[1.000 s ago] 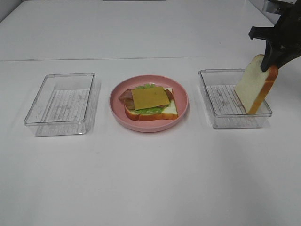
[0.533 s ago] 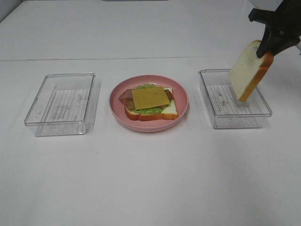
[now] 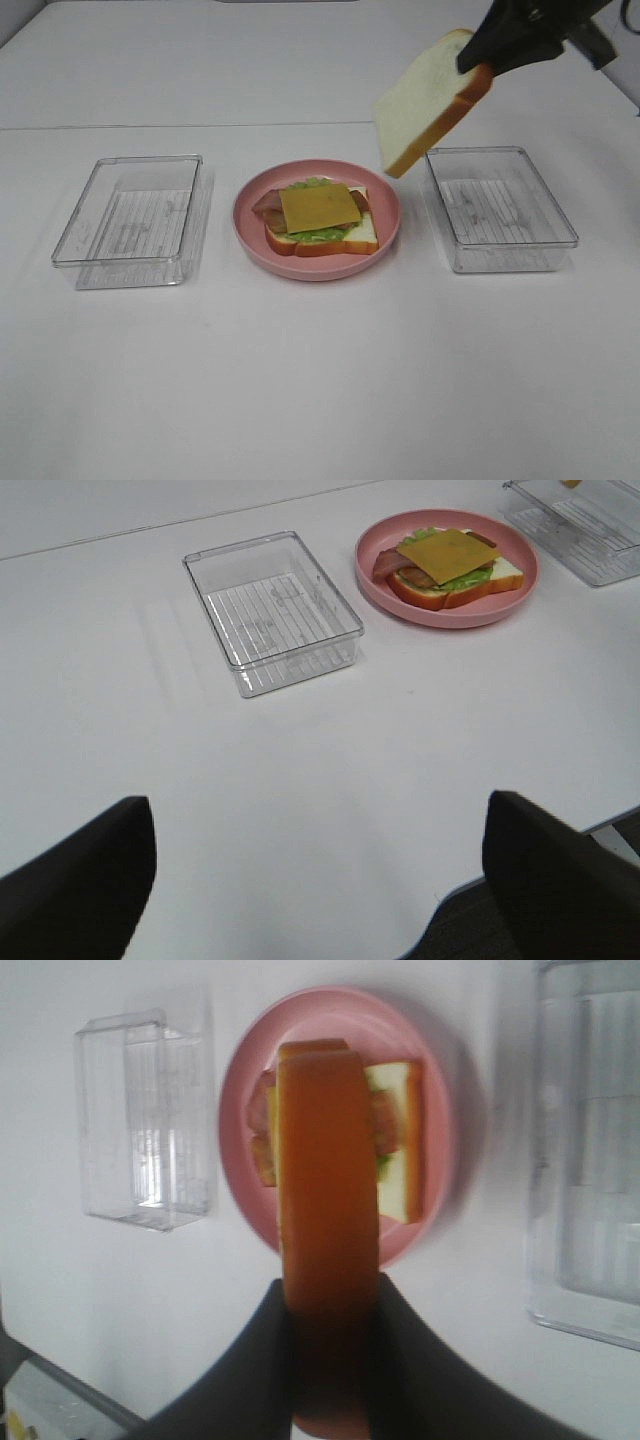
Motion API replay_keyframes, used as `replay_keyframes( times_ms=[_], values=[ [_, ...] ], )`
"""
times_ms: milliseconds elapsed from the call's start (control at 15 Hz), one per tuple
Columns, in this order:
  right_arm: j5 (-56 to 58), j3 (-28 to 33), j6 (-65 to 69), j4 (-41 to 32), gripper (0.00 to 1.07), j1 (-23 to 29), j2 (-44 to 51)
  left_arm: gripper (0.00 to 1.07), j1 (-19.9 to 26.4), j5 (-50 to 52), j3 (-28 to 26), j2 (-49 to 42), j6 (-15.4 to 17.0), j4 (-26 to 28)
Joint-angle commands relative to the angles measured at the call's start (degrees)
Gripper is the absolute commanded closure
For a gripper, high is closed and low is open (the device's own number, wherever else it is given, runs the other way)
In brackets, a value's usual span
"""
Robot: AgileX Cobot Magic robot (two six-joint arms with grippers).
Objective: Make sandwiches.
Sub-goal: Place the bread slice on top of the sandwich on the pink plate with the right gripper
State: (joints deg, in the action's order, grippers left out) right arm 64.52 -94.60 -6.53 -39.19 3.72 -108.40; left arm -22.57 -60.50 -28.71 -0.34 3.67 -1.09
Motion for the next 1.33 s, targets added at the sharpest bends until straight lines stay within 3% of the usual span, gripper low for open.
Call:
replay_keyframes(
  times_ms=[67,267,533,1000,1133,1333],
  values=[
    [-7.79,6.13,-2.75,-6.19,1.07,3.21,0.29,0.22,-0.17,0.52,0.11,-1.09,0.23,-0.29],
    [-18.85,12.03,-4.01,-13.64,1.07,7.16,-1.72,0.22,-0.17,0.52,0.11,-1.09,0.23,-0.29],
    [-21.08,12.32,-7.22,-23.72,1.07,11.0,-9.11,0.22,-0.17,0.52,0.11,-1.09,0.23,-0.29],
    [-21.37,12.32,-6.13,-24.69,1.07,11.0,-13.06,0.22,-0.17,0.52,0.11,-1.09,0.23,-0.29],
    [-21.54,12.32,-5.61,-22.4,0.88,11.0,-13.06,0.22,-0.17,0.52,0.11,-1.09,0.23,-0.29],
    [-22.06,12.32,-5.61,-18.11,0.45,10.94,-13.06,0.22,-0.17,0.52,0.11,-1.09,0.23,-0.29]
  ],
)
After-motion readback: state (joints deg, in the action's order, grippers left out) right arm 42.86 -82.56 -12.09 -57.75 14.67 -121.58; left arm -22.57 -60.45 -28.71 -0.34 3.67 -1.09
